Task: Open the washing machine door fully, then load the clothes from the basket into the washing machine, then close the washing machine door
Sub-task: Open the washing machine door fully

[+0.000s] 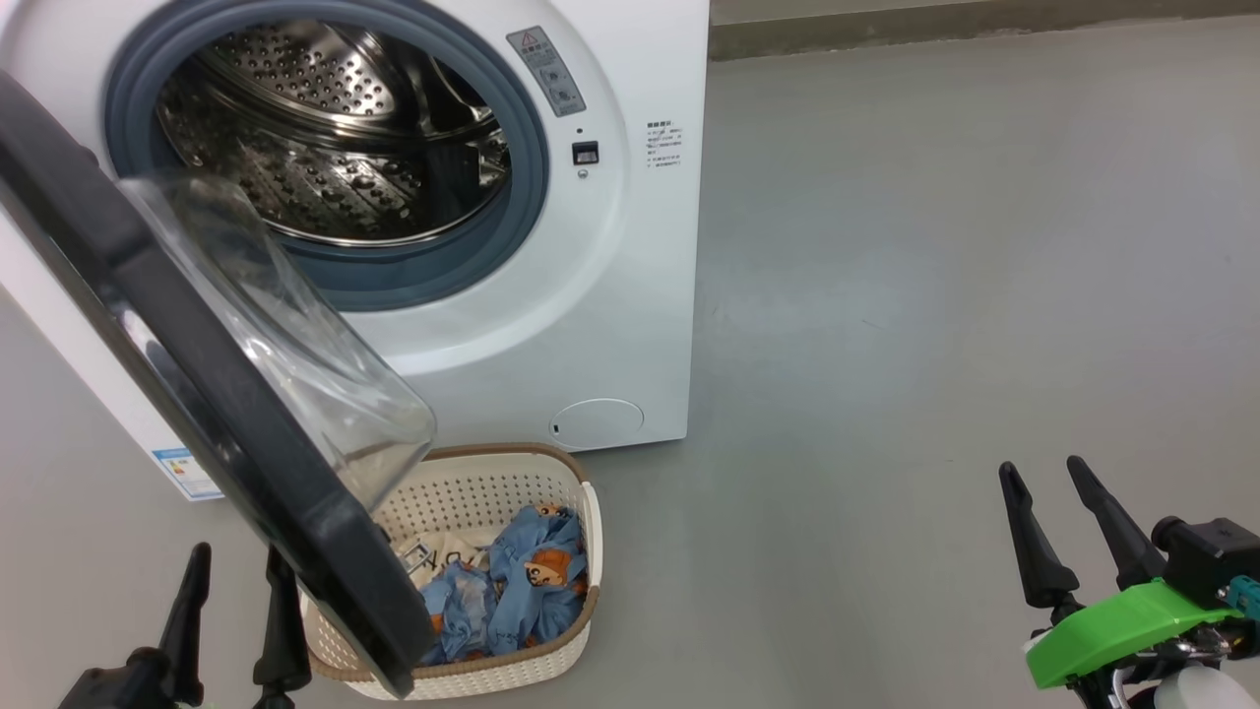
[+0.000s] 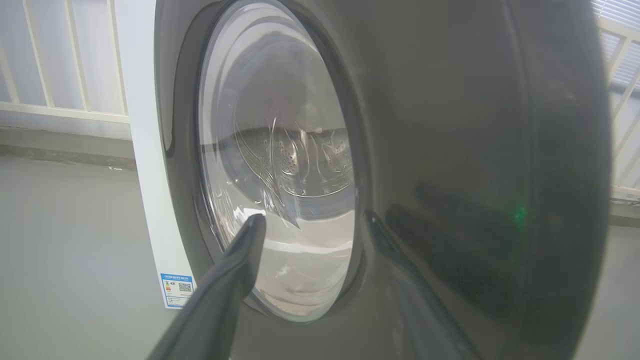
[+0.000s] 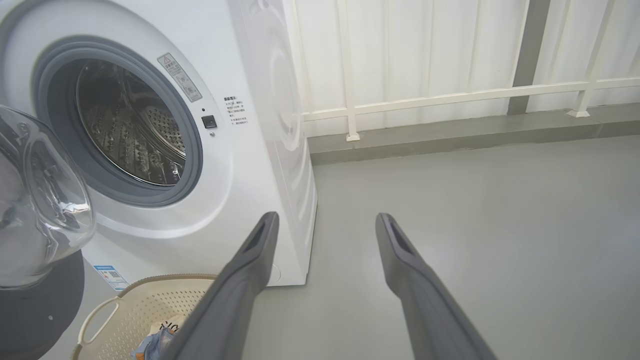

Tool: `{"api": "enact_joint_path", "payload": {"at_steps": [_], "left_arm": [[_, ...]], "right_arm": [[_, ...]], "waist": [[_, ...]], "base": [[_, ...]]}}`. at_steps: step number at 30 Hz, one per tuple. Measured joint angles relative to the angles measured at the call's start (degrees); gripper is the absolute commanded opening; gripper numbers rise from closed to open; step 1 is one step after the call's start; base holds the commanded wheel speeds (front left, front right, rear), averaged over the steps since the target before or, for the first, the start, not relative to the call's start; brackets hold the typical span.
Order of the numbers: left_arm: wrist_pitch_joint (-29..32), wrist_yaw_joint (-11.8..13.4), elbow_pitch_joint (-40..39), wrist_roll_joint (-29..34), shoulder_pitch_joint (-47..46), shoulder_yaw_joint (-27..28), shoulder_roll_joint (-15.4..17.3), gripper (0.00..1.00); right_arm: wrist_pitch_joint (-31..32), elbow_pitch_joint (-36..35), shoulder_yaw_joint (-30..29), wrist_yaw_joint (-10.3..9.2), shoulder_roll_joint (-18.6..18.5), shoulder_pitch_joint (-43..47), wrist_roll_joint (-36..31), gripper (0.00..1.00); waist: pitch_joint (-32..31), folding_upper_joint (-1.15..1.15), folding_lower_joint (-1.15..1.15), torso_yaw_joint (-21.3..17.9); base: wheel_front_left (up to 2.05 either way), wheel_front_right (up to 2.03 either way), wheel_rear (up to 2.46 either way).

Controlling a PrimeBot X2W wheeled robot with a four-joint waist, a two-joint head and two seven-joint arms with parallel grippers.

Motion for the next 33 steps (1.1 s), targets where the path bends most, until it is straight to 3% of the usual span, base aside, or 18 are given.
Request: {"api": "enact_joint_path", "payload": {"at_steps": [26, 27, 28, 29, 30, 33], "left_arm": [[0.00, 0.00, 0.01, 0.42, 0.00, -0.09, -0.34, 1.00], [0.00, 0.00, 0.02, 0.42, 0.00, -0.09, -0.34, 0.85], [0.00, 0.00, 0.02, 0.42, 0.00, -0.09, -0.34, 0.27], [0.00, 0.00, 0.01, 0.42, -0.01, -0.09, -0.34, 0.27], [0.00, 0.00, -0.19, 0.44, -0.01, -0.03, -0.34, 0.00], [0.00, 0.00, -2.32, 0.65, -0.01, 0.40, -0.35, 0.00]], "right_arm": [[0.00, -0.65, 1.09, 0.00, -0.01, -0.82, -0.23, 1.00], [0.00, -0.66, 1.18, 0.00, -0.01, -0.82, -0.23, 1.00], [0.00, -0.66, 1.24, 0.00, -0.01, -0.82, -0.23, 1.00], [0.00, -0.67, 1.30, 0.00, -0.01, -0.82, -0.23, 1.00], [0.00, -0.69, 1.31, 0.00, -0.01, -0.82, -0.23, 1.00], [0.00, -0.89, 1.34, 0.00, -0.02, -0.83, -0.23, 1.00]], "waist": [[-0.24, 0.00, 0.00, 1.05], [-0.24, 0.00, 0.00, 1.05], [-0.24, 0.00, 0.00, 1.04], [-0.24, 0.00, 0.00, 1.03], [-0.24, 0.00, 0.00, 1.02], [-0.20, 0.00, 0.00, 1.03]], "base": [[0.00, 0.00, 0.00], [0.00, 0.00, 0.00], [0.00, 0.00, 0.00], [0.00, 0.00, 0.00], [0.00, 0.00, 0.00], [0.00, 0.00, 0.00]]}}
